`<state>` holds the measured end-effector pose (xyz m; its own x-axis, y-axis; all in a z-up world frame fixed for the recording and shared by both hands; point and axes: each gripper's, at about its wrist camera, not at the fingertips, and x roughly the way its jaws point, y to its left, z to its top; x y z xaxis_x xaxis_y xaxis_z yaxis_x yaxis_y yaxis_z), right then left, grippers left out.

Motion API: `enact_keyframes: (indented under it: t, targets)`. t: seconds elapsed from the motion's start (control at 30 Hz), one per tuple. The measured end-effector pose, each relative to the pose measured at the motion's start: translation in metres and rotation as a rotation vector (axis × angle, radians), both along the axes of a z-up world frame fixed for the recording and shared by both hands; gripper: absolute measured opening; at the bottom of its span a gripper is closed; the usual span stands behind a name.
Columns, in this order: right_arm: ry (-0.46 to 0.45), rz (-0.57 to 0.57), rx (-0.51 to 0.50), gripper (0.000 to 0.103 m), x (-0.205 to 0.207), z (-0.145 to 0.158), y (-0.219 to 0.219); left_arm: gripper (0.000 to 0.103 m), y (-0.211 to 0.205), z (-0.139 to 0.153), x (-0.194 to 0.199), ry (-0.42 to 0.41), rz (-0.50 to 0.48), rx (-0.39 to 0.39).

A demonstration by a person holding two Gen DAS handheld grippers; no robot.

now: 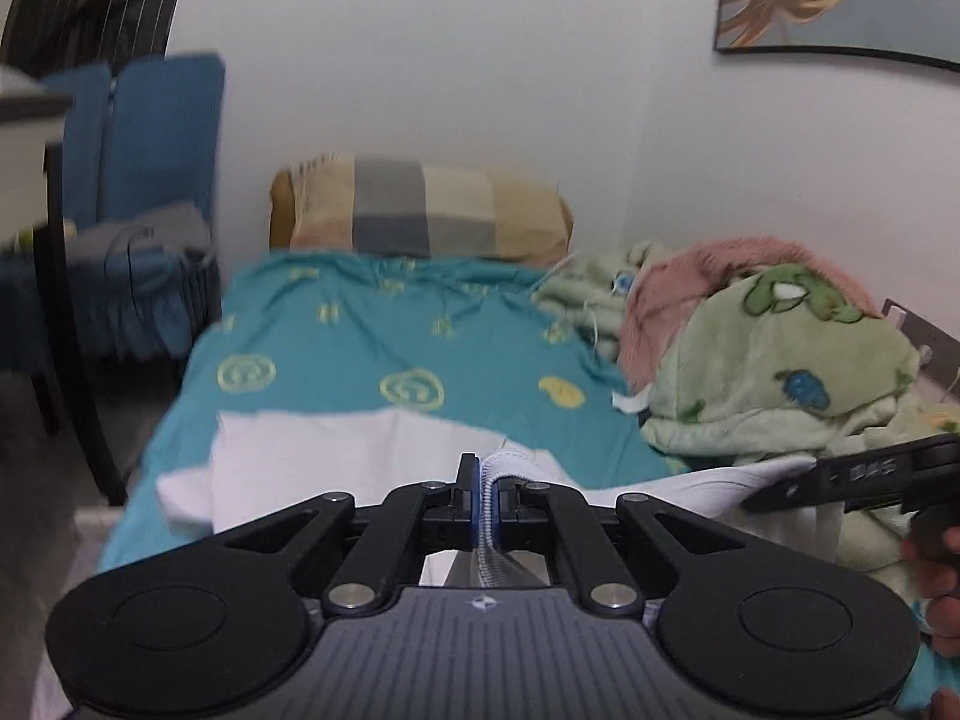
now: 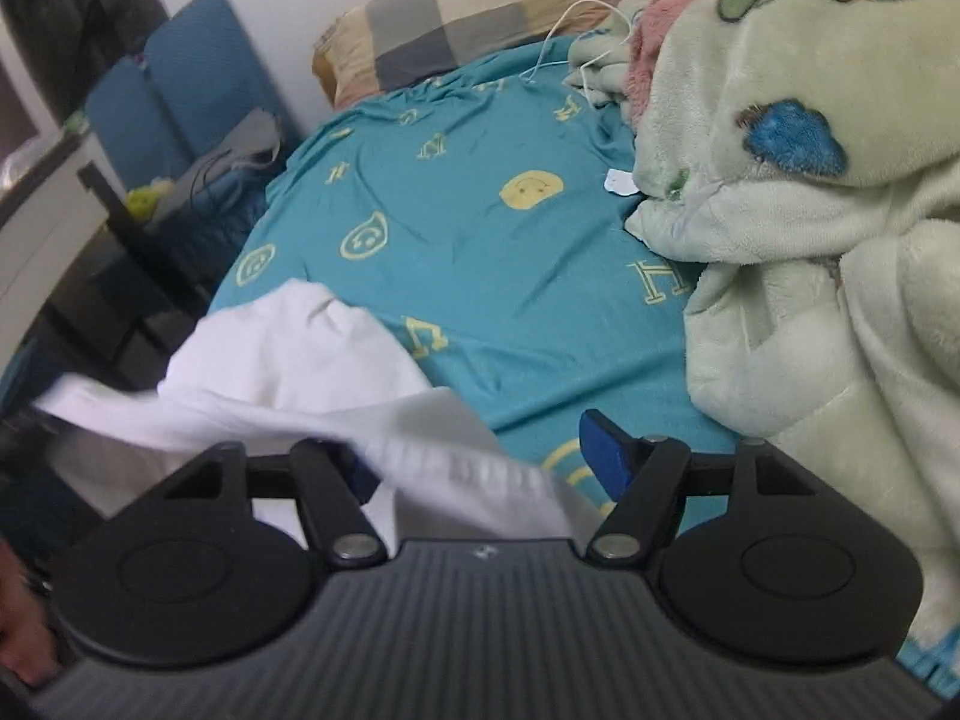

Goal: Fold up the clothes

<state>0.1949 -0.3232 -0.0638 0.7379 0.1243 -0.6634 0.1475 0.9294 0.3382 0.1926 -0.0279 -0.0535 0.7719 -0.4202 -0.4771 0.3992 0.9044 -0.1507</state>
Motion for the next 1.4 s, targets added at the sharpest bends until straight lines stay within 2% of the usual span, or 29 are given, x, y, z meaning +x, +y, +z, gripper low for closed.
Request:
enact_keyframes:
  t: [0.07,0.23,0.3,0.43,0.5,0.63,0.77,0.87,0.97,1.03,1.27,1.4]
  targets:
    - [-0.07,0.006,-0.03,0.07,-0.008,0.013,0.009,0.004,0.0,-0.009,0.012,0.045,0.011,-0.007]
    - [-0.203,-0.022,-0.159,0.069,-0.036,0.034,0.016,0.005,0.008,-0.018,0.014,0.095,0.05,-0.01]
    - [-0.225,-0.009,-0.125,0.064,-0.039,0.035,0.01,0.005,0.008,-0.01,0.019,0.118,0.066,-0.017]
    - [-0.146,0.08,-0.023,0.045,-0.023,0.012,0.017,0.006,0.006,-0.012,0.016,0.14,0.102,0.03]
    - [-0.092,0.124,-0.09,0.038,-0.008,-0.003,0.037,0.006,0.005,-0.014,0.015,0.162,0.119,0.05]
    - [-0.056,0.24,-0.273,0.036,0.019,-0.029,0.08,0.006,0.004,-0.024,0.017,0.182,0.127,0.077]
    - [-0.046,0.291,-0.436,0.037,0.039,-0.049,0.105,0.007,0.005,-0.031,0.021,0.198,0.133,0.081]
    - [0.025,0.324,-0.476,0.036,0.053,-0.071,0.108,0.007,0.007,-0.033,0.023,0.202,0.132,0.062]
    - [0.057,0.342,-0.479,0.035,0.058,-0.082,0.108,0.006,0.007,-0.031,0.023,0.189,0.122,0.048]
    - [0.046,0.334,-0.455,0.008,0.057,-0.075,0.106,0.006,0.006,-0.03,0.023,0.178,0.12,0.047]
    - [-0.086,0.238,-0.285,0.008,0.028,-0.006,0.076,0.006,0.009,-0.014,0.012,0.118,0.11,0.0]
    - [-0.092,0.19,-0.16,0.008,-0.007,0.022,0.045,0.006,0.002,0.003,-0.007,0.041,0.053,-0.016]
